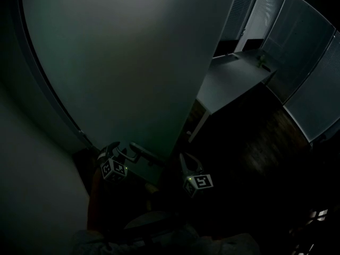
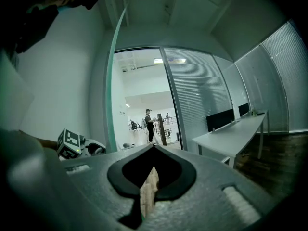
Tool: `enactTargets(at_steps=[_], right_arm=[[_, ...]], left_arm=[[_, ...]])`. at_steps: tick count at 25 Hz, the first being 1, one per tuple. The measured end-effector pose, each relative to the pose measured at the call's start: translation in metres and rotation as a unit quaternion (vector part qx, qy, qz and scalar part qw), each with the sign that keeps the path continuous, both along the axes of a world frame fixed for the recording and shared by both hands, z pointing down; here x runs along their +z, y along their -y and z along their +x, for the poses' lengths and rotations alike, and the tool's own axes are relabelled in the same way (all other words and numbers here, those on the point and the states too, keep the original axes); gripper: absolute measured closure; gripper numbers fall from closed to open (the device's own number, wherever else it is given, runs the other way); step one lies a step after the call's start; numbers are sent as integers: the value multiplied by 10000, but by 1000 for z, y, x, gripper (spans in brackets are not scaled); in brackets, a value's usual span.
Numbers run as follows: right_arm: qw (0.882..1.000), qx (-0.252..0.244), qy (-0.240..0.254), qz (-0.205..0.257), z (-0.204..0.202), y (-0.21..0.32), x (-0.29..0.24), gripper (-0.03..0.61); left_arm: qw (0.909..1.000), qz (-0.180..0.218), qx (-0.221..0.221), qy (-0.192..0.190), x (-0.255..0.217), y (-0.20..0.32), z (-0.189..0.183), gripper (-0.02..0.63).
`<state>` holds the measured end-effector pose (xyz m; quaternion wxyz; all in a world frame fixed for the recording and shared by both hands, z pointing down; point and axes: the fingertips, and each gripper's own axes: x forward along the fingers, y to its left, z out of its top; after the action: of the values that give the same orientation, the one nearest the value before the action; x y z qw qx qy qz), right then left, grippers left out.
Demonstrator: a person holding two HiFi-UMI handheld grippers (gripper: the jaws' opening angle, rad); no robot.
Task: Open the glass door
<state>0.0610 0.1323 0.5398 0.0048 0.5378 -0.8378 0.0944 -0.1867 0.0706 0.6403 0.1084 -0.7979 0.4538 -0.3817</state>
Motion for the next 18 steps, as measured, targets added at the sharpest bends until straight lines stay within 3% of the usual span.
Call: enactTargets(at_steps=[9, 18], right_arm=[[9999, 82, -64, 22, 8, 5, -4, 577], [9998, -97, -156, 12, -5, 6, -3, 577]], left_arm=[[10000, 8, -25, -48, 5, -17, -11, 439], [9989, 370, -246, -119, -24, -39, -22, 442]])
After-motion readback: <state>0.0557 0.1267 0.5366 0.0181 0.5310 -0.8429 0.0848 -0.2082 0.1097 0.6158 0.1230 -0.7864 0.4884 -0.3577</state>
